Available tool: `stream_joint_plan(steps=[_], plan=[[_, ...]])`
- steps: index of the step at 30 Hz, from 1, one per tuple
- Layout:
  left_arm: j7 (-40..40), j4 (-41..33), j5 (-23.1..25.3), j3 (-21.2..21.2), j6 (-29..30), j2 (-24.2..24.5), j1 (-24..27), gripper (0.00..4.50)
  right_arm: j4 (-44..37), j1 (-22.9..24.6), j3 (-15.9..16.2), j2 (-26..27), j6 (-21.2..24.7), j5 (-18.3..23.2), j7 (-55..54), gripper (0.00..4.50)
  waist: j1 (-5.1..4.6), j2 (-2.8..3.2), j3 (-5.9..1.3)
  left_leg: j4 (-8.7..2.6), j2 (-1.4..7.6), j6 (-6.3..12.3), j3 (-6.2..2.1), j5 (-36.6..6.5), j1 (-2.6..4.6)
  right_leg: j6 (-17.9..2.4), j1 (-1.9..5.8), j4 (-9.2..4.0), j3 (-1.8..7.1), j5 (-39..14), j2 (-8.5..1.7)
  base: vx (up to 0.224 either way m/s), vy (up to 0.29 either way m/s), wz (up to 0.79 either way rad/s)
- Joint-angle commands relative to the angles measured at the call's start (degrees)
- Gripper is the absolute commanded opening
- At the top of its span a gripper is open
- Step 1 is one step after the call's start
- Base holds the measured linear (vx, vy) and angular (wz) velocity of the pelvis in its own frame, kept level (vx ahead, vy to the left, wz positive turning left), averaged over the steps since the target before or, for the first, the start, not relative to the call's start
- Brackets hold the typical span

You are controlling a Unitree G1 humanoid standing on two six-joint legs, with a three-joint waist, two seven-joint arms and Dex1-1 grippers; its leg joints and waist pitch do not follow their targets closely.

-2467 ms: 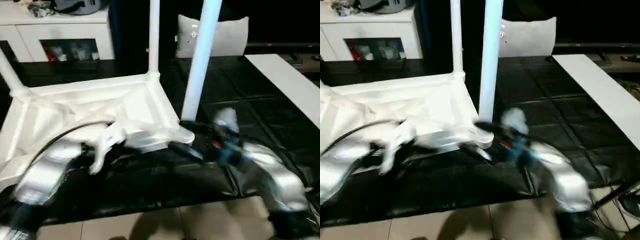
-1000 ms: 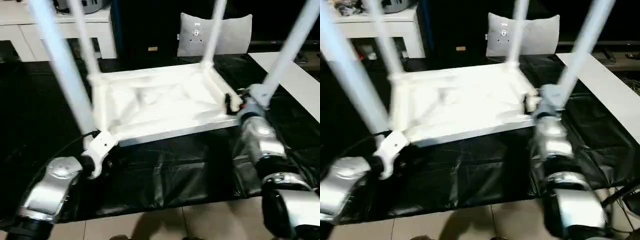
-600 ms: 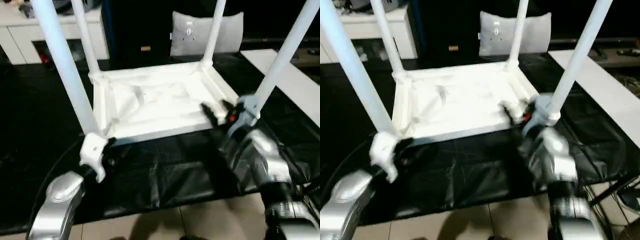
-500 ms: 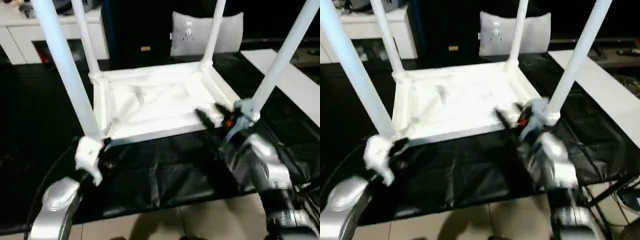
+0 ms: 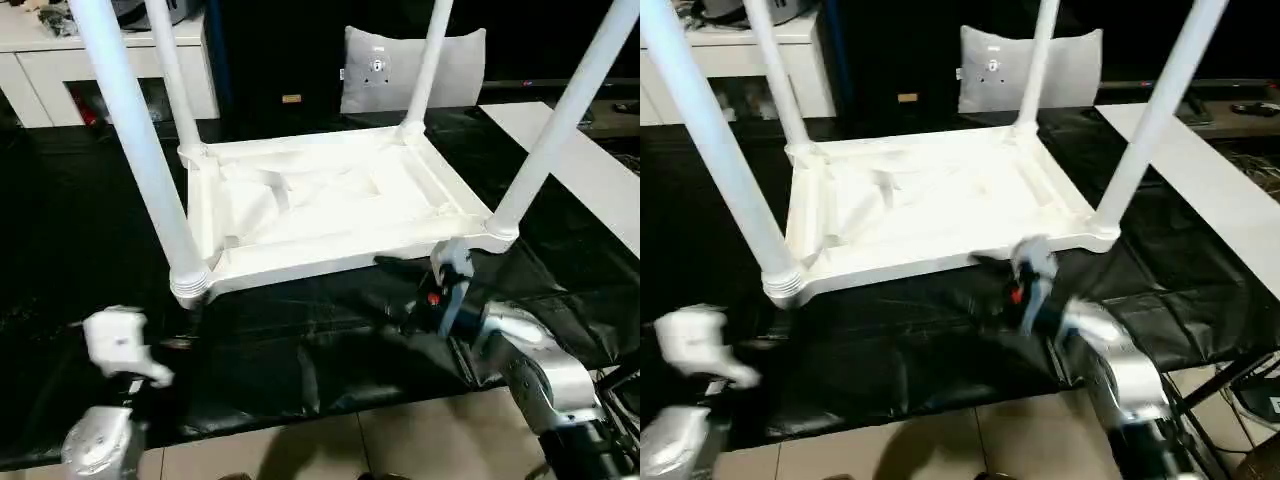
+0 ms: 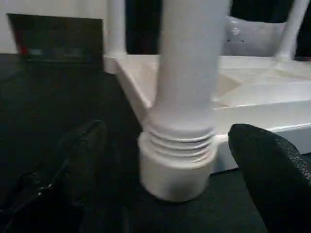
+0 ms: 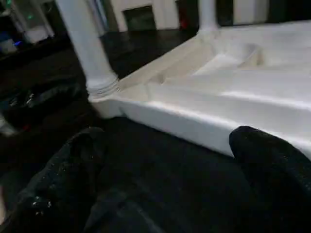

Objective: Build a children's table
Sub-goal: Rotate table base

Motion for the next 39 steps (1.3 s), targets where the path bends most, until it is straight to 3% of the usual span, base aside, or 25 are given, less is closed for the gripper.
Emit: stream_joint_plan(steps=[1,4,7,10,12,14,16,18,21,22,23,24,25,28,29,31,33,34,35,39], plan=[[-0.3,2.3,-0.7,0.1,-1.4,0.7,-1.4,4.46,-1.5,-0.1,0.5,-0.7,0.5,-0.1,0.7,4.5,-0.03,-0.12,-2.88,-4.11,0.79,2.97,-0.63,-20.6,0.21,2.6,2.06,-7.06,1.74,-35.0,-3.28,0.0,0.0,0.0],[-3.1,6.4,-2.3,0.4,-2.6,2.4,-5.0,4.46,-1.4,-0.5,0.6,-0.8,0.3,-1.0,0.1,4.5,0.11,-0.08,-2.91,-4.31,0.93,2.79,-0.74,-21.7,0.67,1.7,1.96,-7.0,1.82,-33.9,-3.47,0.0,0.0,0.0],[-7.0,9.3,-4.0,0.6,-1.8,4.3,-8.1,4.46,-0.3,-1.2,0.2,-0.4,-0.2,-2.4,-1.9,4.5,0.08,-0.06,-2.96,-4.74,1.29,2.07,-0.96,-22.5,0.63,0.5,2.13,-6.58,2.12,-32.2,-3.77,0.0,0.0,0.0],[-11.7,16.0,-5.6,1.6,0.4,8.1,-14.8,4.46,2.5,-2.9,-0.3,1.0,0.1,-3.5,-4.7,4.5,0.13,-0.2,-3.24,-4.78,1.12,1.64,-0.81,-21.1,0.68,-0.8,2.16,-6.06,2.6,-30.0,-3.99,0.0,0.0,0.0],[-11.0,11.3,-5.2,-0.3,3.6,8.0,-15.7,4.46,3.6,-3.5,0.2,1.4,0.0,-5.0,-6.1,4.5,0.21,-0.2,-3.34,-4.99,1.63,1.11,-0.92,-19.9,0.31,-2.4,2.62,-5.2,2.89,-27.1,-4.27,0.0,0.0,0.0],[-10.5,7.9,-5.5,-1.6,7.3,8.0,-17.1,4.46,6.2,-4.7,0.0,2.4,-1.7,-7.6,-10.4,4.5,0.36,-0.21,-3.4,-4.87,1.86,0.72,-0.72,-19.2,0.57,-4.4,2.36,-4.79,3.23,-25.1,-4.42,0.0,0.0,0.0],[-14.3,10.3,-6.4,-3.4,9.8,9.9,-22.0,4.46,11.2,-7.1,-0.1,3.2,-2.6,-12.2,-17.5,4.5,0.5,-0.53,-3.55,-4.66,1.43,0.55,-0.31,-16.8,0.57,-5.9,2.25,-4.46,3.51,-23.6,-4.26,0.0,0.0,0.0],[-16.3,11.7,-7.2,-3.9,10.8,10.6,-23.9,4.46,12.5,-7.8,0.1,3.2,-2.1,-13.7,-19.7,4.5,0.67,-0.61,-3.66,-4.48,1.15,0.08,-0.12,-15.0,0.46,-6.2,2.31,-4.08,3.72,-22.5,-4.19,0.0,0.0,0.0],[-19.9,14.5,-7.8,-4.7,12.1,11.6,-27.3,4.46,13.8,-9.1,-0.3,3.2,3.2,-14.1,-22.6,4.5,0.83,-0.78,-3.67,-4.31,0.92,0.5,0.08,-13.6,0.29,-5.3,2.62,-3.85,3.88,-22.6,-4.16,0.0,0.0,0.0],[-21.6,15.0,-8.1,-5.0,12.7,12.0,-28.2,4.46,14.2,-9.4,-0.2,3.1,4.2,-14.3,-22.9,4.5,1.0,-0.71,-4.11,-4.12,0.98,0.7,0.11,-11.3,0.24,-5.8,2.82,-3.46,3.99,-20.4,-4.27,0.0,0.0,0.0],[-21.6,15.0,-8.1,-5.0,12.7,12.0,-28.2,4.46,14.2,-9.4,-0.2,3.1,4.2,-14.3,-22.9,4.5,1.0,-0.71,-4.11,-4.12,0.98,0.7,0.11,-11.3,0.24,-5.8,2.82,-3.46,3.99,-20.4,-4.27,0.0,0.0,0.0],[-23.9,14.8,-8.6,-5.8,14.1,12.2,-28.9,4.46,15.9,-10.0,0.0,2.9,3.6,-15.4,-23.6,4.5,1.27,-0.67,-4.18,-4.14,1.3,0.91,0.17,-8.8,0.08,-7.4,2.79,-2.75,4.09,-15.3,-4.12,0.0,0.0,0.0],[-25.5,14.0,-9.1,-6.5,15.5,12.4,-29.0,4.46,17.5,-10.6,0.1,2.9,2.8,-16.2,-24.0,4.5,1.42,-0.77,-4.22,-4.12,1.4,0.78,0.27,-8.7,0.21,-8.2,2.7,-2.54,4.06,-14.0,-4.09,0.0,0.0,0.0],[-28.8,12.6,-10.5,-8.5,18.7,13.2,-29.4,4.46,21.6,-11.9,0.0,3.3,1.0,-17.7,-24.7,4.5,1.74,-0.5,-4.05,-4.2,1.44,0.09,0.41,-10.5,0.52,-9.4,2.57,-2.52,4.11,-14.7,-4.16,0.0,0.0,0.0],[-28.8,12.6,-10.5,-8.5,18.7,13.2,-29.4,4.46,21.6,-11.9,0.0,3.3,1.0,-17.7,-24.7,4.5,1.74,-0.5,-4.05,-4.2,1.44,0.09,0.41,-10.5,0.52,-9.4,2.57,-2.52,4.11,-14.7,-4.16,0.0,0.0,0.0],[-34.9,7.6,-11.3,-13.6,22.5,14.8,-27.1,4.46,26.3,-14.0,-0.1,4.3,-1.4,-18.5,-25.7,4.5,1.63,-0.56,-3.87,-4.45,1.55,-0.43,0.22,-12.6,0.42,-8.8,2.71,-2.81,4.13,-18.2,-4.45,0.0,0.0,0.0],[-36.6,6.1,-11.9,-15.0,23.8,15.1,-26.5,4.46,27.4,-14.7,-0.1,4.6,-1.8,-18.4,-25.8,4.5,1.58,-0.63,-3.78,-4.38,1.57,-0.46,0.38,-13.0,0.6,-8.8,2.51,-2.98,4.26,-18.8,-4.33,0.0,0.0,0.0],[-37.3,5.2,-12.3,-15.5,24.6,15.1,-26.2,4.46,28.0,-15.1,-0.1,4.9,-2.2,-18.4,-26.0,4.5,1.5,-0.59,-3.74,-4.41,1.52,-0.46,0.36,-13.1,0.5,-8.6,2.62,-2.96,4.3,-19.0,-4.31,0.0,0.0,0.0],[-38.3,3.8,-12.9,-16.5,25.9,15.2,-25.8,4.46,28.9,-15.8,0.1,5.3,-2.8,-18.5,-26.1,4.5,1.38,-1.0,-3.69,-4.49,1.45,-0.38,0.31,-13.1,0.23,-8.0,2.84,-3.05,4.22,-20.2,-4.29,0.0,0.0,0.0],[-41.1,-1.4,-15.3,-20.0,30.9,15.4,-25.0,4.46,31.7,-18.4,0.8,7.0,-4.7,-18.8,-25.2,4.5,1.08,-1.07,-3.53,-4.39,1.4,-0.44,0.34,-13.9,0.24,-7.1,2.63,-3.35,4.25,-23.6,-4.28,0.0,0.0,0.0]])
